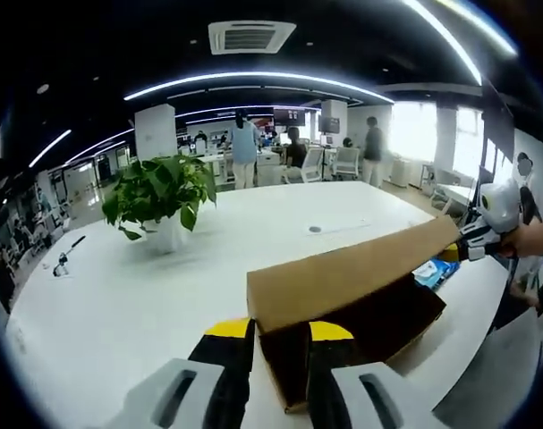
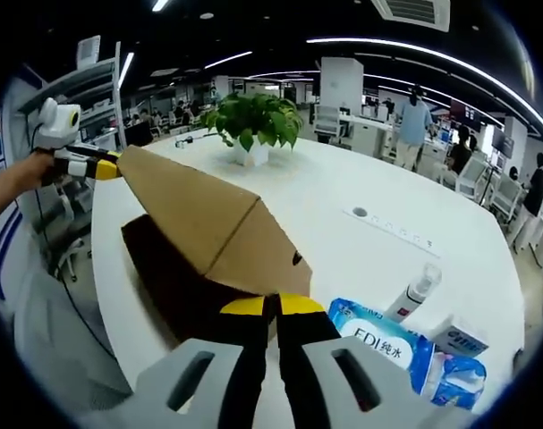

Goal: Operate the shoe box by opening the lid, removing the specified soft item, and placing it in the target area until the item is outside and the box remains undamaged.

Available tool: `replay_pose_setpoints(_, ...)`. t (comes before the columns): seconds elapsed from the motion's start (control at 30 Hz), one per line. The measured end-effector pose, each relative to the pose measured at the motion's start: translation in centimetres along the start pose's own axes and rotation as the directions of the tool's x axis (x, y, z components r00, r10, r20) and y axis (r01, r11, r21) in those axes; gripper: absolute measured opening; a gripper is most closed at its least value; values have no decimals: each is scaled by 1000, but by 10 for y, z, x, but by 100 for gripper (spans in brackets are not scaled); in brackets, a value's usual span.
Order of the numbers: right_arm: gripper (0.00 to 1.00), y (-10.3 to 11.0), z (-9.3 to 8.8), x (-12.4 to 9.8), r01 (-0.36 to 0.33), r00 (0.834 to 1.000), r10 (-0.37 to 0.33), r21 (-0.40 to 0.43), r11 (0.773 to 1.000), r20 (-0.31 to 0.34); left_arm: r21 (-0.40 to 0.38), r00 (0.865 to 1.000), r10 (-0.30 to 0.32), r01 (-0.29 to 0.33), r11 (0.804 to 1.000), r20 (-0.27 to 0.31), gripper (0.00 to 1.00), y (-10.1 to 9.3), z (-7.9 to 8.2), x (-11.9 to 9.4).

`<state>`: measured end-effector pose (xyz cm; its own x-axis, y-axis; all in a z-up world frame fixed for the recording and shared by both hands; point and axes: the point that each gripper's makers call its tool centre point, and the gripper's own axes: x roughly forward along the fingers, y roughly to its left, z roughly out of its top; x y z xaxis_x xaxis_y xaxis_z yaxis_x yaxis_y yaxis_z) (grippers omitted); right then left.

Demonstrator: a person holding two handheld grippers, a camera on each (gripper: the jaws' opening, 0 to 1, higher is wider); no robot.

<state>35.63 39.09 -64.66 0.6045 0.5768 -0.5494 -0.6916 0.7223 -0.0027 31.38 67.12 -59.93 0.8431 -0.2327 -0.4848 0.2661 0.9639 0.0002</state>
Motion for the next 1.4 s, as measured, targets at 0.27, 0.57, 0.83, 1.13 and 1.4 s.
replay_pose_setpoints(0.27,1,7,-12,-1,-39,999,40,43,998,-10,-20,1000,-5,4,1000,-19,22,-4,-15,-3)
replay_pose_setpoints(0.57,10,19,-16,-9,-85,996,86,-50,995,5,-35,999,-4,3,999,-37,22,-7,-30,-5)
replay_pose_setpoints(0.83,21,34,-15,-15,-127,991,131,-111,986,24,-28,998,-18,17,999,-62,24,-10,-42,-5)
replay_pose_setpoints(1.13,26,46,-23,-18,-174,984,177,-102,979,21,-6,994,-48,47,999,-95,26,-15,-57,-4)
replay_pose_setpoints(1.4,31,53,-35,-15,-206,978,207,-62,976,-3,3,988,-74,75,997,-134,28,-18,-73,0)
